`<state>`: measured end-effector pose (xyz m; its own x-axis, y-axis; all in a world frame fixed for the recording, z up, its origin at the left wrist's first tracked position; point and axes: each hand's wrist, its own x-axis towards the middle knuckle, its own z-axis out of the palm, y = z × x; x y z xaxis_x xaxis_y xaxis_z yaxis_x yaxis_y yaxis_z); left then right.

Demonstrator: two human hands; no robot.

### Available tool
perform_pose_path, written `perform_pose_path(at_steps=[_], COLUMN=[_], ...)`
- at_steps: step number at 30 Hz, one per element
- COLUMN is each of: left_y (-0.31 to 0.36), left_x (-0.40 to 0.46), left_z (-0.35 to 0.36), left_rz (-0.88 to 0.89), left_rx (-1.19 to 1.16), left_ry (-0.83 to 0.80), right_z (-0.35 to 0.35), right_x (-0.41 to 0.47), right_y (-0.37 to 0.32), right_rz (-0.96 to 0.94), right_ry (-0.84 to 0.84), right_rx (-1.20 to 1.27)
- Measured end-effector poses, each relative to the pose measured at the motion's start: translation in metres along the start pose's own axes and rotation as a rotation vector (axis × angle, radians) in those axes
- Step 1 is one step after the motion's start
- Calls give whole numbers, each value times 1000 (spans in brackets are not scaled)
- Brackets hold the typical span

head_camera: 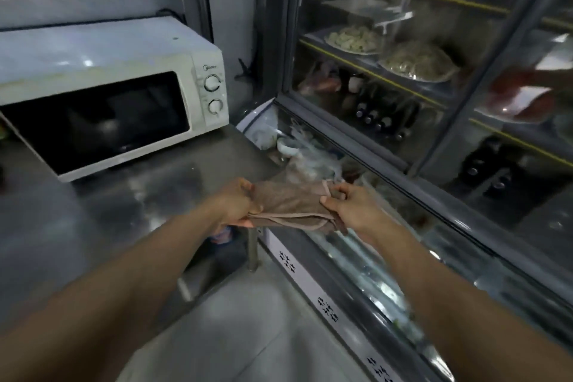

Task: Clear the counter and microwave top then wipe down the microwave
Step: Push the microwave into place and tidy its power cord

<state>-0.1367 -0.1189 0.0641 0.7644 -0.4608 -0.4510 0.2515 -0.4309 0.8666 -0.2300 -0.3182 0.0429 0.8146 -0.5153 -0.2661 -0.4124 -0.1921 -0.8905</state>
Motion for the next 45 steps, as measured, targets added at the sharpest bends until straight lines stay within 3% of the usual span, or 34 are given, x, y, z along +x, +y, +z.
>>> perform_pose_path(at_steps=[6,12,18,31,45], left_y=[-33,-75,-127,-270,-482], left_x=[-2,10,39,129,304], left_z=[32,39,40,42,27], left_rz=[-84,-233,-294,-390,-360], left_rx=[-65,-195,-269,-291,-243], left_ry=[274,424,433,471,683], right_z=[6,36,69,172,333], right_x=[45,71,90,154,290], right_y=[24,59,94,217,380], right_rz=[13,76,174,114,-126], right_ry=[-233,-362,-445,-488,-502], right_rx=[-71,-105,-78,-324,-388])
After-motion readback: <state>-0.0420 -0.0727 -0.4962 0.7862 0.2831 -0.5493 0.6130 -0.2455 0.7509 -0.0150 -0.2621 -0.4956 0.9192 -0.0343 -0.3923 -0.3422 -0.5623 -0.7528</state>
